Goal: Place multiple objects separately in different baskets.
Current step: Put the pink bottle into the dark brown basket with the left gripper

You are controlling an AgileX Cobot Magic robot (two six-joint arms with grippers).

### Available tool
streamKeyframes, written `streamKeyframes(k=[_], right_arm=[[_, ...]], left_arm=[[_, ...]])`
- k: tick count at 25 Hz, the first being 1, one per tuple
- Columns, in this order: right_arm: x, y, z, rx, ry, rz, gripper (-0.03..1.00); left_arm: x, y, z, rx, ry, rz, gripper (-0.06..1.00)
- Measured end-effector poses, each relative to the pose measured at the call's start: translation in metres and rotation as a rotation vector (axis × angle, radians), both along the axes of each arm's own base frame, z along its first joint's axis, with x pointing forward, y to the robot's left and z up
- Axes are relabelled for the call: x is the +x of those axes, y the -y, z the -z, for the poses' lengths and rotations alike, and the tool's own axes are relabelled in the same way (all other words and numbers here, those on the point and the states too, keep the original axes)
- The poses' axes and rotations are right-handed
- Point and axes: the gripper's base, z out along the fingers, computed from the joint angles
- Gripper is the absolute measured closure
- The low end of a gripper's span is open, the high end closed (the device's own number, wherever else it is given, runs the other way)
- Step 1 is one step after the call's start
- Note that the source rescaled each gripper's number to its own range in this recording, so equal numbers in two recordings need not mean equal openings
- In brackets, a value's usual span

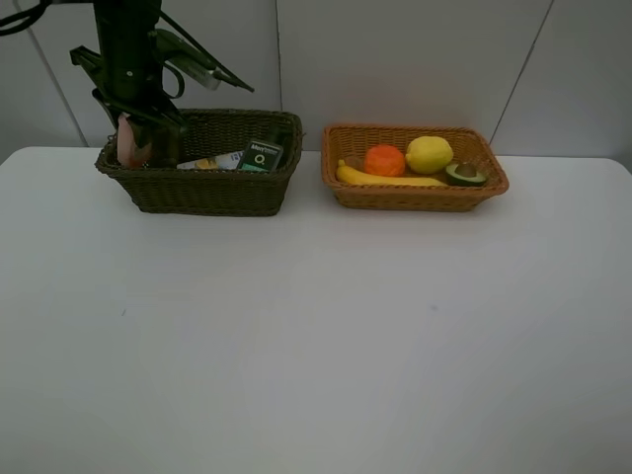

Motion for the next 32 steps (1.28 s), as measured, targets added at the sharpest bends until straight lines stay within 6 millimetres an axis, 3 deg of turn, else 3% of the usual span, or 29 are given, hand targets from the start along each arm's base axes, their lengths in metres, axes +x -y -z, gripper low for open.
streamKeyframes(k=[17,19,22,24,32], right_arm=[[0.0,0.0,0.0,0.0,0.0,0.0,-0.02],[0.0,0.0,0.0,0.0,0.0,0.0,-0.02],[0.0,0.0,0.0,0.0,0.0,0.0,-0.02],[0.0,0.0,0.0,-0.001,0.0,0.001,-0.02],[0.0,0.0,0.0,-0.001,0.0,0.001,-0.02]], left_arm=[[0.007,0.002,0.019,-0.007,0.007,0.016,0.52],[0.007,0.002,0.019,-0.007,0.007,0.016,0.45],[0.007,0.002,0.019,-0.006,0.008,0.016,0.14],[0.008,0.001,0.018,0.004,0.013,0.022,0.01],[0.01,0.0,0.016,0.03,0.024,0.052,-0.05]])
